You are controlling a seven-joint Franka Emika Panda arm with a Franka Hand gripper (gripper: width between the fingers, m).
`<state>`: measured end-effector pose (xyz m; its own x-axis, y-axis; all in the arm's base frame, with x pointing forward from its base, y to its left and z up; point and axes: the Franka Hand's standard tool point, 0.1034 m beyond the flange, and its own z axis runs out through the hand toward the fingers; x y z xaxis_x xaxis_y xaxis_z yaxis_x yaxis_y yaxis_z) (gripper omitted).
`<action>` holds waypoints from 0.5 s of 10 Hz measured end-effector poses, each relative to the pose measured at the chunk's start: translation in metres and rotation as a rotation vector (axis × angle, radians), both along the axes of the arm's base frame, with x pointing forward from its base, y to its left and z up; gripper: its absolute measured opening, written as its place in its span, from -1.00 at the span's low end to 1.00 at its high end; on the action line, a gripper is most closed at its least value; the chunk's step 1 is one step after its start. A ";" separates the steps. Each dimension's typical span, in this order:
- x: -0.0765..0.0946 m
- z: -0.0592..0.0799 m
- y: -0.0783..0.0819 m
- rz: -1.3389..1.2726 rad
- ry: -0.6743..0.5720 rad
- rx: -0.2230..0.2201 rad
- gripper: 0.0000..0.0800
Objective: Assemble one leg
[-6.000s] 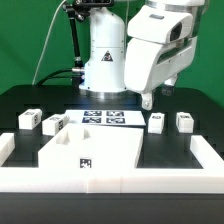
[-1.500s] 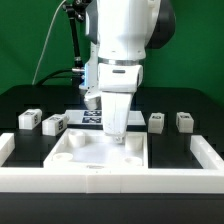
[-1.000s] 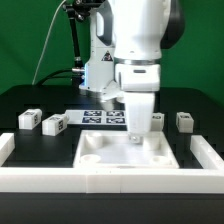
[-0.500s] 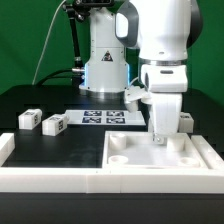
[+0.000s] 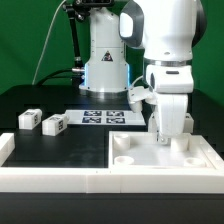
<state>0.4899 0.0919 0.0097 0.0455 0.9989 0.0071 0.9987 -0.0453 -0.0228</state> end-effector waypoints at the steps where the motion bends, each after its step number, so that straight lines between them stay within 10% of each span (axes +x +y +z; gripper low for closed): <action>1: 0.000 0.000 0.000 0.000 0.000 0.000 -0.40; 5: 0.000 0.000 0.000 -0.001 0.000 0.000 0.58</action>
Offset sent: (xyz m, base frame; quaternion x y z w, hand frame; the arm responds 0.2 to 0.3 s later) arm 0.0000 0.0000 0.0000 0.0000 0.0000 0.0000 1.0000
